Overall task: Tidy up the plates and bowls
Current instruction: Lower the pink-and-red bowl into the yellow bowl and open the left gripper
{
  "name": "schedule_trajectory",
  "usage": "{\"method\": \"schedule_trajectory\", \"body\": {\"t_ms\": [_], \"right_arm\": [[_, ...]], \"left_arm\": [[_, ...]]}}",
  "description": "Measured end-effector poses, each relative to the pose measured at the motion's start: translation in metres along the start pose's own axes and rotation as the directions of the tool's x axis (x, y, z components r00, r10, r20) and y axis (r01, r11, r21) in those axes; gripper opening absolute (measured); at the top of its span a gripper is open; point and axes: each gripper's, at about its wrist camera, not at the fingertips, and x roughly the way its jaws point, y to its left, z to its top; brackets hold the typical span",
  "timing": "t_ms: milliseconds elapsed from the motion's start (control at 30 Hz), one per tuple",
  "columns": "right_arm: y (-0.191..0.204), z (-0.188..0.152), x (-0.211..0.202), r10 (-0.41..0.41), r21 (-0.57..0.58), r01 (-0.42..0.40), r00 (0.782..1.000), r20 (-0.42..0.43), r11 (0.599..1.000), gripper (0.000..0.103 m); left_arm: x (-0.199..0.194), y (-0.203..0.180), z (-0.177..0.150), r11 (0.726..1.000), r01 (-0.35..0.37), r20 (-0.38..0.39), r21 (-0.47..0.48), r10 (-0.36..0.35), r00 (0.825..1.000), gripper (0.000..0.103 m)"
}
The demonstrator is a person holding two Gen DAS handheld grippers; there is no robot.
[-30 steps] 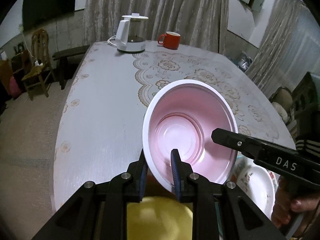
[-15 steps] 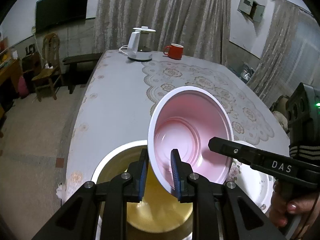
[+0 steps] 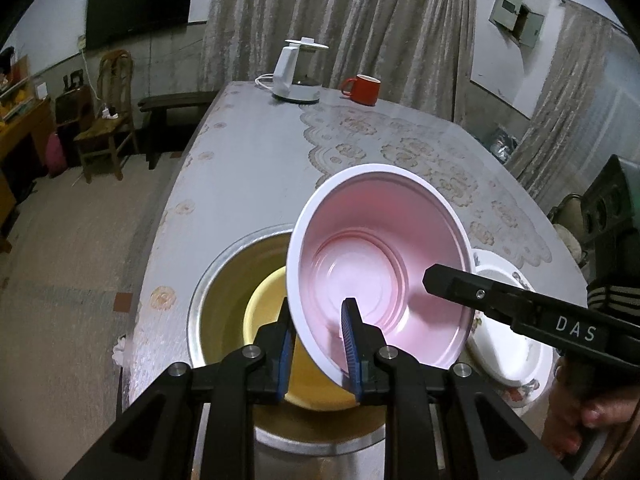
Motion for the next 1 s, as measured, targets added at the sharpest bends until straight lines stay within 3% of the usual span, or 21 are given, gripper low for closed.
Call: {"method": "schedule_trajectory", "body": {"t_ms": [1000], "right_arm": [[0.02,-0.026,0.021,-0.001,-0.006,0.0,0.993,-0.114,1.0,0.013]], "left_arm": [[0.003,0.028,-0.015,1.0,-0.005,-0.051,-0.021,0.004,0.999,0.023]]}}
